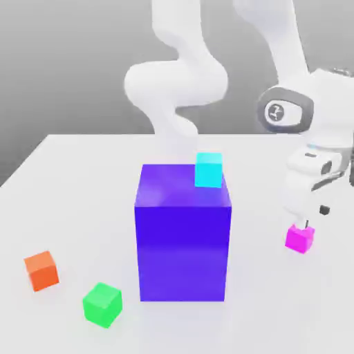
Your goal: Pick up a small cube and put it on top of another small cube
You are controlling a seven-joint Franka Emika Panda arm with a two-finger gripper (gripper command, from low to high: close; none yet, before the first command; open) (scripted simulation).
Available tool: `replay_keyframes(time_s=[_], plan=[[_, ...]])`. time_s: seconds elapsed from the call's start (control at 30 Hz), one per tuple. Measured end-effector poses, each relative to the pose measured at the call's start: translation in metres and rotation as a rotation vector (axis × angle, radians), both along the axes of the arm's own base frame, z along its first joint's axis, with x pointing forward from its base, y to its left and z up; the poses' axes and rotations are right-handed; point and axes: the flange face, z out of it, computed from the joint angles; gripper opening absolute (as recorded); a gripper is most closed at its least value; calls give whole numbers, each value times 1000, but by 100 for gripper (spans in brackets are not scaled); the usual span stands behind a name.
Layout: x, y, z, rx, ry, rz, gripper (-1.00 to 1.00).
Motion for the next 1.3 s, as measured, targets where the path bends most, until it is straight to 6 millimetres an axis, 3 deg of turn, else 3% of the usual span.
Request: replay_keyframes(time_s=[0.07,0.17,0.43,0.7,0.73,0.97,1.3], plan=[[-17,7,-7,8,20,38,0],[-5,3,-12,20,25,-5,0],[-4,9,-33,33,26,-8,0],[-7,0,-69,13,27,-5,0],[-7,-2,-73,8,28,-4,-100],[-7,-3,-74,9,27,-4,-100],[-4,9,-32,33,26,-8,-100]])
